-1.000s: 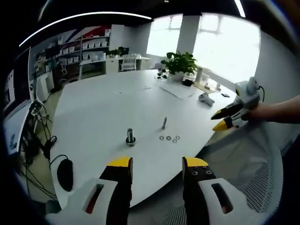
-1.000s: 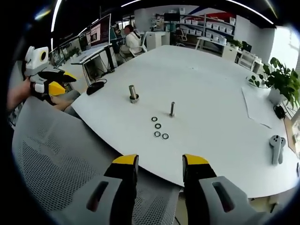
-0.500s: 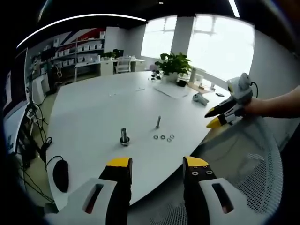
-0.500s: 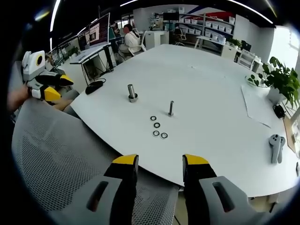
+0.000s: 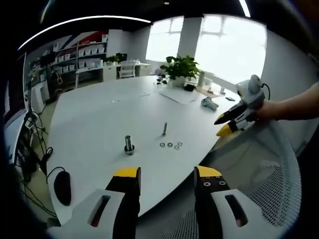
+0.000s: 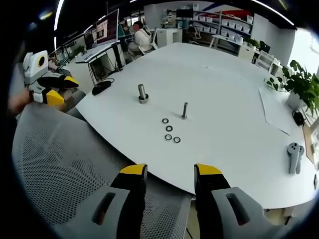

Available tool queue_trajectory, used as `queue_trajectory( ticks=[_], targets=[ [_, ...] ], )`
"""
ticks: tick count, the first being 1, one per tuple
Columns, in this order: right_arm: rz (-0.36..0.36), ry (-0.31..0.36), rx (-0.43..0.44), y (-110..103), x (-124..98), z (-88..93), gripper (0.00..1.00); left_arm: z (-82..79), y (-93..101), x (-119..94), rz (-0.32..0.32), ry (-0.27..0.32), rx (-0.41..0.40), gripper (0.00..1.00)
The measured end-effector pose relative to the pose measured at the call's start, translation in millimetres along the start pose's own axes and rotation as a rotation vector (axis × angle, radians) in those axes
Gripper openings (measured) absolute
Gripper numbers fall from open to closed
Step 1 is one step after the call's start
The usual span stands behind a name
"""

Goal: Place the washer onto the threaded stud by aligning its center hole with the stud, sliding it down to the base, and recovering from edge contact or off-axis alignment until the washer reaches the visible bottom stop.

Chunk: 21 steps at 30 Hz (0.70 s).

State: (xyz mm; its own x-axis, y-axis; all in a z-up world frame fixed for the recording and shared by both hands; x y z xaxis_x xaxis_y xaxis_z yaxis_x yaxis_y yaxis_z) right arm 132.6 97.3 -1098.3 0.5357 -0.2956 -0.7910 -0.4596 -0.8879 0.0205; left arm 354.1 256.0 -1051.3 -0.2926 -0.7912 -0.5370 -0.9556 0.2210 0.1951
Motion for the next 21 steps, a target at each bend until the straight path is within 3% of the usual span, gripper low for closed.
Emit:
queue_trajectory(
  ticks=[14, 21],
  targets=[
    [-0.005, -0.002, -0.016, -5, 1, -0.3, 0.44, -0.1, -0.5, -2, -0.006, 0.016, 0.004, 0.41],
    [-0.019, -0.039, -0.04, -9, 2, 3.8, 0.44, -1.8, -2.0, -3, -0.015, 0.02, 0.005, 0.41]
  ],
)
Point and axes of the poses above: the point that each gripper's makers call its tool centre point, and the gripper's own axes: x roughly forward along the fingers, y roughly to its right, z roughly out of its underside, the point moved 3 cm from there along -x, roughly backward along the fingers, and after that the axes turned 3 degrees about z, right-handed, at the moved point
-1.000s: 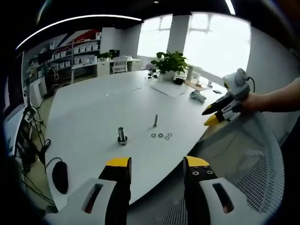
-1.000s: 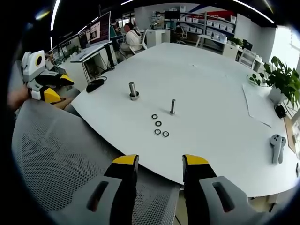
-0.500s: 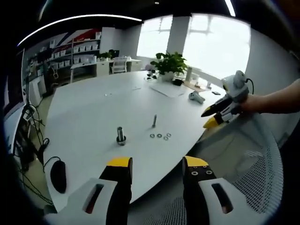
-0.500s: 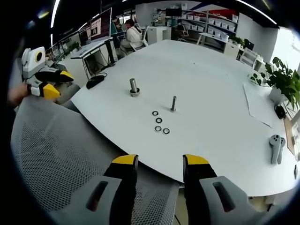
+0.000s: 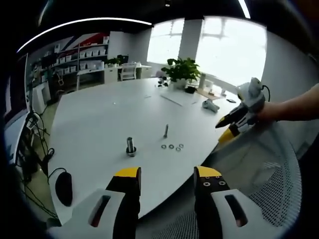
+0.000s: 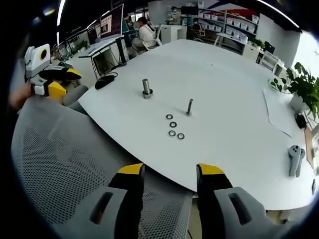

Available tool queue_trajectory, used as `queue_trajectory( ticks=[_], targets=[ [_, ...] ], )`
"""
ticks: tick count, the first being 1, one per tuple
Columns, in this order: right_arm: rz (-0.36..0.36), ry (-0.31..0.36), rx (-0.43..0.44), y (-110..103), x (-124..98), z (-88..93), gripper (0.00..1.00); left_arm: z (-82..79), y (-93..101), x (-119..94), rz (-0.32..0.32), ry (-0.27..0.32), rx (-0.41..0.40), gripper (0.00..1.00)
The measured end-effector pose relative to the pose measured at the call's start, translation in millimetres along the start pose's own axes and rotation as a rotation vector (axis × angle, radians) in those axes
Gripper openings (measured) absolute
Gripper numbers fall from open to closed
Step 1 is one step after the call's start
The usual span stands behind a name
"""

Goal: Place the washer onto the threaded stud by aligning its center hole with the stud, sliding it down to the base, and recovering from edge contact or off-axis alignment until the washer reaches the visible bottom stop.

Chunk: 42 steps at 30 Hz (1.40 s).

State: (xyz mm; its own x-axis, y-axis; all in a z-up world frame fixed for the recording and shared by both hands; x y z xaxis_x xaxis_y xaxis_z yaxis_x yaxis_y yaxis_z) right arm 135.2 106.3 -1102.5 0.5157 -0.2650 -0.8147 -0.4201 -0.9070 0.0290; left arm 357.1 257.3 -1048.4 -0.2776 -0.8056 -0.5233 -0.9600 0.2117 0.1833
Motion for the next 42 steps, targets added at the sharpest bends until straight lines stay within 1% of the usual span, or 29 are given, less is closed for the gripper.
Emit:
queue_trajectory(
  ticks=[4, 8, 10, 13, 14, 15, 18, 20, 22, 24, 28, 31, 34, 36, 38, 40, 42],
  targets=[
    [-0.006, -0.015, -0.033, -5, 3, 0.7, 0.46, -0.2, -2.1, -2, -0.008, 0.008, -0.007, 0.41],
    [-0.018, -0.038, -0.029, -1, 2, -0.5, 0.47, -0.4, -2.8, -1, -0.008, 0.006, -0.01, 0.41],
    [-0.038, -0.048, -0.034, -5, 2, -2.5, 0.48, 1.1, -3.6, 0, -0.008, -0.003, -0.008, 0.41],
    [-0.043, -0.066, -0.074, -6, 1, -2.0, 0.47, 2.2, -4.6, -1, -0.011, -0.008, -0.011, 0.41],
    [-0.044, -0.09, -0.135, -5, 1, -2.7, 0.47, 2.3, -5.0, -1, -0.014, -0.005, -0.012, 0.41],
    [-0.032, -0.101, -0.153, -4, 3, -3.7, 0.47, 2.7, -4.9, -1, -0.018, -0.006, -0.013, 0.41],
    [-0.04, -0.095, -0.149, -3, 10, -11.9, 0.47, 2.8, -6.1, -1, -0.025, -0.012, -0.001, 0.4],
    [-0.046, -0.088, -0.14, 1, 19, -16.5, 0.47, 3.4, -6.7, -1, -0.022, -0.016, -0.005, 0.4],
    [-0.053, -0.096, -0.143, 0, 25, -21.8, 0.47, 5.5, -7.0, -1, -0.022, -0.025, -0.007, 0.4],
    [-0.058, -0.102, -0.149, 2, 37, -23.2, 0.47, 6.8, -6.9, 0, -0.021, -0.03, -0.006, 0.4],
    [-0.067, -0.123, -0.153, -1, 48, -27.7, 0.47, 7.3, -8.1, 0, -0.023, -0.031, -0.008, 0.4],
    [-0.081, -0.096, -0.123, 0, 62, -33.6, 0.47, 8.3, -8.3, 0, -0.025, -0.033, -0.008, 0.4],
    [-0.085, -0.086, -0.105, -1, 70, -38.0, 0.45, 9.0, -7.9, 0, -0.023, -0.041, -0.003, 0.4],
    [-0.089, -0.087, -0.104, -2, 79, -37.6, 0.45, 9.1, -7.8, 0, -0.021, -0.042, -0.005, 0.39],
    [-0.092, -0.107, -0.115, -3, 81, -36.9, 0.45, 9.3, -7.3, 0, -0.018, -0.044, -0.005, 0.39],
    [-0.095, -0.151, -0.139, 3, 94, -28.3, 0.45, 9.7, -6.4, 0, -0.016, -0.048, -0.002, 0.39],
    [-0.09, -0.16, -0.146, 10, 104, -24.6, 0.45, 9.7, -6.5, 0, -0.015, -0.049, -0.002, 0.39]
  ],
)
Point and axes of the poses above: the point that each gripper's makers call its tool centre point, and the gripper's own axes: x roughly forward along the fingers, y roughly to its right, z roughly out of its underside, the point moved 3 cm from there along -x, roughly backward along the fingers, and after that the axes turned 3 degrees about z, right-handed, at the moved point
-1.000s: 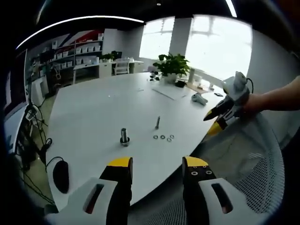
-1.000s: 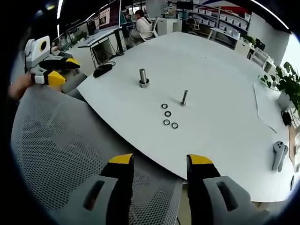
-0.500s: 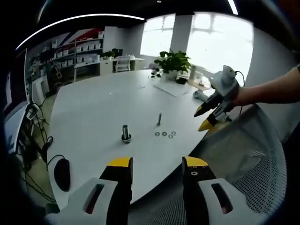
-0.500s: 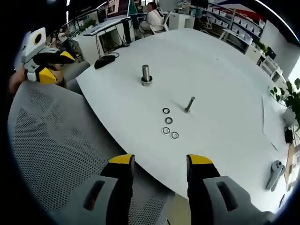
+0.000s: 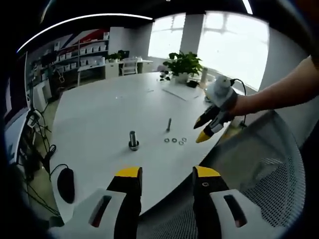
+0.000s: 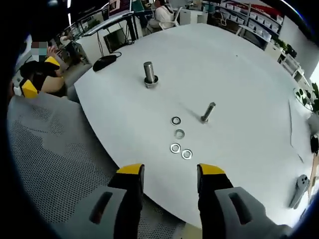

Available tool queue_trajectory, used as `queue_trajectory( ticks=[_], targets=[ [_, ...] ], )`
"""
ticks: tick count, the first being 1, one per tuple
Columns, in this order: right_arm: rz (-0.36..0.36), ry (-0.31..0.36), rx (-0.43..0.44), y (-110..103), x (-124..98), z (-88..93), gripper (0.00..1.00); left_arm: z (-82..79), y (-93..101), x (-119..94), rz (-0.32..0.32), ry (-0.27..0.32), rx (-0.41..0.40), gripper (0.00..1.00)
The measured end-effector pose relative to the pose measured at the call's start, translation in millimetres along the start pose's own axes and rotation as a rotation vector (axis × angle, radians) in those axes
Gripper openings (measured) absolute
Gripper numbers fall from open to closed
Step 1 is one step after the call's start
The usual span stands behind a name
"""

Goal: Place the washer onto the threaded stud by aligning its center hole with the stud, sliding it down to the base, and recovering from edge contact or off-axis alignment until the washer reaches the visible bottom stop.

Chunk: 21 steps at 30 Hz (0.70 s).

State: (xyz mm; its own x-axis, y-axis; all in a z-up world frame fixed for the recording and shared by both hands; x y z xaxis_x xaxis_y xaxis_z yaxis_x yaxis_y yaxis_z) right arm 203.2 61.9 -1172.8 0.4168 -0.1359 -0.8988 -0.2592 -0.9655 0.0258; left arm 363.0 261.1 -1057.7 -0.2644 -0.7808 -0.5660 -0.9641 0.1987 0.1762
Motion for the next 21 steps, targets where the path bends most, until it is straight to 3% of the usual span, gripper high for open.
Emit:
queue_trajectory(
  ticks=[5, 8, 15, 21],
  targets=[
    [-0.007, -0.043, 0.01, 2, -1, 1.0, 0.34, 2.6, -0.7, 1, 0.001, -0.012, -0.003, 0.38],
    [0.007, -0.072, -0.029, 15, 19, 6.5, 0.33, 3.5, 0.3, 2, 0.004, -0.018, -0.002, 0.38],
    [0.0, -0.093, -0.039, 18, 26, 1.8, 0.3, 4.6, -0.6, 2, 0.0, -0.028, -0.001, 0.38],
    [-0.016, -0.132, -0.116, 21, 40, 3.7, 0.28, 3.8, 1.6, 2, 0.001, -0.031, 0.0, 0.37]
  ],
)
Point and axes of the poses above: the point that each gripper's makers call its tool centre point, and the gripper's own axes: x roughly forward along the fingers, y roughly to its right, z roughly out of its underside, the point moved 3 cm from there along -x, roughly backward along the fingers, and after that the axes turned 3 degrees about z, right-handed, at the moved point
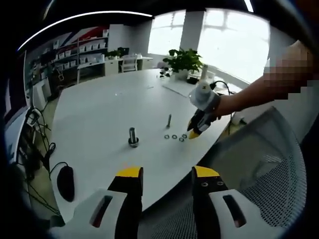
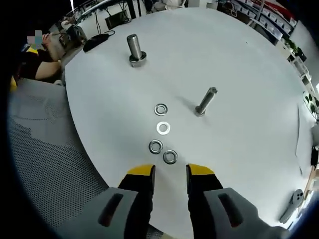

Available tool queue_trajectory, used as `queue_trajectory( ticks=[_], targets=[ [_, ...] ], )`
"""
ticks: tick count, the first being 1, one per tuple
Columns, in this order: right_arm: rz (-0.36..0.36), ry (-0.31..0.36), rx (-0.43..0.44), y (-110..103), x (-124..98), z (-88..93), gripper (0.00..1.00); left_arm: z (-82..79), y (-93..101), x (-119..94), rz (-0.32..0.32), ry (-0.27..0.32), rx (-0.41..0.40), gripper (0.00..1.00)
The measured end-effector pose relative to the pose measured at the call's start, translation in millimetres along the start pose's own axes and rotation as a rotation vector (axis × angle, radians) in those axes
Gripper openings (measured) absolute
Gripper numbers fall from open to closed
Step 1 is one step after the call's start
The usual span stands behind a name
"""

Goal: Place the washer onto the threaded stud by aligning its center hole with the stud, sliding it down to the base, and recovering from edge contact or off-axis alignment until the washer reaches the visible bottom stop.

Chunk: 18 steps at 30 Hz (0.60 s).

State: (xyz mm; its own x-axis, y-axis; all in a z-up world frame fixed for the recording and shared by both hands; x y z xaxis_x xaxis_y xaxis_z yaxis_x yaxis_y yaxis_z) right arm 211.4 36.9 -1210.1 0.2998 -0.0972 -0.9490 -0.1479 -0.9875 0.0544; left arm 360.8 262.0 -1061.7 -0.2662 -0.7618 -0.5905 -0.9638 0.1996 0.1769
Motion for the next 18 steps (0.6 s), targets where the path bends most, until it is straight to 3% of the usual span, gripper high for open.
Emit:
queue_trajectory(
  ticks=[5, 9, 15, 18],
  targets=[
    [-0.004, -0.009, -0.031, -0.9, -0.5, -4.8, 0.27, -0.4, 0.4, -0.3, -0.002, -0.004, 0.0, 0.37],
    [-0.016, -0.048, -0.116, -2.4, 7.0, -4.7, 0.26, 0.8, 0.8, -0.4, 0.0, -0.015, 0.003, 0.37],
    [-0.02, -0.029, -0.083, -0.1, 6.2, -6.9, 0.25, 0.3, 0.4, -1.0, -0.006, -0.021, 0.003, 0.37],
    [-0.036, -0.042, -0.119, 0.2, 5.9, -6.3, 0.24, 0.3, 0.2, -0.4, -0.003, -0.024, 0.004, 0.36]
  ],
)
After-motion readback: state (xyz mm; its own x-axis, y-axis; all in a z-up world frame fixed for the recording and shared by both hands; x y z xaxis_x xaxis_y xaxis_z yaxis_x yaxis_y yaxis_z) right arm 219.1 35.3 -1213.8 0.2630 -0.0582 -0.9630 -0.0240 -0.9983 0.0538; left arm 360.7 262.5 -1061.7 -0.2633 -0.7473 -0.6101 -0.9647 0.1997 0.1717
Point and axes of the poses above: the point that each gripper's makers call its tool centre point, and the gripper's own axes: x roughly forward along the fingers, y roughly to its right, z roughly out of its underside, the point moved 3 cm from there along -x, roughly backward along the fingers, and after that the axes turned 3 degrees about z, right-handed, at the moved point
